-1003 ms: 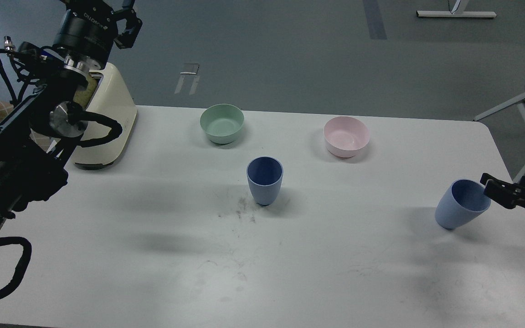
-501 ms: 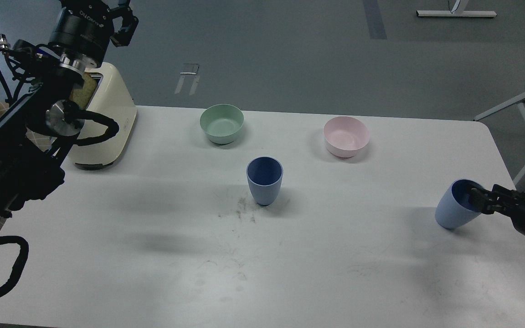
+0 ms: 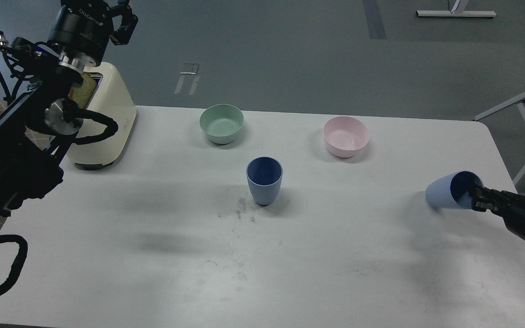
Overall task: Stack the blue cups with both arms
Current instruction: 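Lift the blue cup with the right gripper and tip it over the center cup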
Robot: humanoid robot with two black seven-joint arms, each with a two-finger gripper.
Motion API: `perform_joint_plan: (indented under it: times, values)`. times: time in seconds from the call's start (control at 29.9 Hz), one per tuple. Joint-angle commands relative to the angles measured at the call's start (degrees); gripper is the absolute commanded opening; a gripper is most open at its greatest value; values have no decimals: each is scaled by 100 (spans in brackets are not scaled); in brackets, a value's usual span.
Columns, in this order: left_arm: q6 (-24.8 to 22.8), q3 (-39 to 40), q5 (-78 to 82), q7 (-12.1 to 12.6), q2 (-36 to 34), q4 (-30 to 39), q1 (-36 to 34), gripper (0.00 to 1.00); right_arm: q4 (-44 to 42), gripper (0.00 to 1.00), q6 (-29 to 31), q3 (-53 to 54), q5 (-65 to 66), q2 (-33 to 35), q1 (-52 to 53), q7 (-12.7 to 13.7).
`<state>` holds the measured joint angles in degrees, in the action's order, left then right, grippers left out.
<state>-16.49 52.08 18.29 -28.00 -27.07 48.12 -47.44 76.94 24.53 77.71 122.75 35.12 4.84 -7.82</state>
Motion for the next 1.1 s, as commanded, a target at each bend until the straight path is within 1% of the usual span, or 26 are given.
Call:
perform_joint_plan:
  times: [0.0, 0.1, 0.23, 0.33, 0.5, 0.57, 0.63, 0.67, 0.7, 0.77, 0.8, 0.84, 0.87, 0.94, 1.0, 1.07]
  values:
    - [5, 4, 0, 0, -88, 39, -10, 97, 154, 0, -1, 156, -154, 91, 17, -44]
    - [5, 4, 0, 0, -114, 48, -19, 97, 198, 0, 25, 446, -602, 152, 96, -62]
    - [5, 4, 0, 0, -123, 66, -19, 97, 198, 0, 95, 499, -1507, 354, 605, -62]
    - [5, 4, 0, 0, -114, 74, -28, 97, 268, 0, 347, 482, -2271, 399, 1157, -36]
    - [14, 4, 0, 0, -97, 153, -28, 97, 365, 0, 347, 280, -2387, 294, 2072, 17]
    - [14, -4, 0, 0, -79, 162, -72, 97, 365, 0, 347, -446, -2387, 31, 2930, 61]
    - [5, -4, 0, 0, -79, 162, -89, 97, 365, 0, 347, -861, -2387, -75, 3293, 70]
    - [5, -4, 0, 0, -70, 162, -98, 97, 348, 0, 347, -1290, -2396, -163, 3582, 70]
    - [5, -4, 0, 0, -70, 171, -98, 97, 348, 0, 347, -1503, -2396, -207, 3707, 79]
    - [5, -4, 0, 0, -96, 258, -98, 97, 348, 0, 347, -2344, -2396, -505, 4207, 96]
    - [5, -4, 0, 0, -105, 276, -98, 97, 348, 0, 347, -2549, -2388, -602, 4322, 105]
    - [5, -4, 0, 0, -105, 294, -98, 97, 330, 0, 347, -2942, -2361, -777, 4524, 157]
    - [5, -4, 0, 0, -105, 294, -98, 97, 330, 0, 347, -2946, -2361, -779, 4526, 158]
    - [5, -4, 0, 0, -114, 294, -98, 97, 251, 0, 347, -3690, -2317, -998, 4910, 595]
    - [-3, -4, 0, 0, -114, 294, -98, 97, 111, 0, 347, -4217, -2326, -1208, 5235, 816]
    - [-30, -4, 0, 0, -114, 303, -98, 97, -4, 0, 347, -4580, -2308, -1437, 5474, 887]
